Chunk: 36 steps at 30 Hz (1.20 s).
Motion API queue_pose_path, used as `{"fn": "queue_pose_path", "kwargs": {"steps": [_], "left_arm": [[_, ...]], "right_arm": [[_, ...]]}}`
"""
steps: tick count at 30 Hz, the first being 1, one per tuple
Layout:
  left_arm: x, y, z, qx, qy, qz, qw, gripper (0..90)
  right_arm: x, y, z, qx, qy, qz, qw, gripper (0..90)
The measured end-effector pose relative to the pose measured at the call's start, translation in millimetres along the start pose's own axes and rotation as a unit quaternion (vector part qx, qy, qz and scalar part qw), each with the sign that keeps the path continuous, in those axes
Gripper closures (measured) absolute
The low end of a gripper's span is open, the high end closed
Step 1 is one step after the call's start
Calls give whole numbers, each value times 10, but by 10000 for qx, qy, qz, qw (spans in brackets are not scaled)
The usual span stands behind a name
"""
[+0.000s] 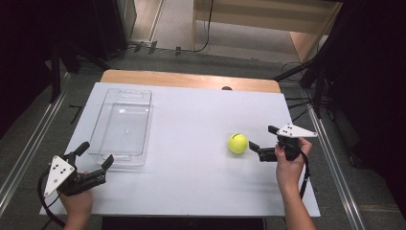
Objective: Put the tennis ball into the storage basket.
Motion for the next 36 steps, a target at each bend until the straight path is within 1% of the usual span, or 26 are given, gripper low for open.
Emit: {"fn": "queue_pose_path", "kwargs": {"steps": [2,3,5,12,16,18,20,29,32,35,36], "left_arm": [[0,0,1,0,-3,1,10000,113],[-1,0,0,2,-4,0,10000,113],[0,1,1,0,-16,12,10000,113],[-1,0,2,3,-7,2,10000,113],[0,1,2,2,-5,3,10000,113],[0,1,2,1,-5,2,10000,113],[1,1,3,2,-5,4,10000,113],[0,1,4,4,-13,4,10000,113],[-1,1,3,2,-16,3,10000,113],[0,1,4,3,-15,3,10000,113],[0,1,4,4,-16,3,10000,113]], "right_arm": [[24,16,-6,-25,27,-25,10000,0],[35,19,-16,1,40,-71,10000,0],[59,33,-22,-62,52,-120,9999,0],[125,80,-45,-155,120,-295,9994,0],[170,99,-69,-179,188,-388,9989,0],[202,118,-91,-193,280,-454,9984,0],[208,124,-93,-187,286,-467,9983,0],[283,191,-115,-289,383,-724,9962,0],[314,199,-116,-348,432,-807,9952,0],[338,192,-121,-330,455,-922,9942,0],[357,189,-117,-364,494,-973,9934,0]]}}
Point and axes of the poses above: each handheld gripper's, and its own axes: x roughly forward along the jaws, y roughly out of its top, z roughly to its right, the point moved 9 cm from there along x, roughly forward along the jaws, and after that the axes turned 8 degrees about -z, right-handed, at the moved point
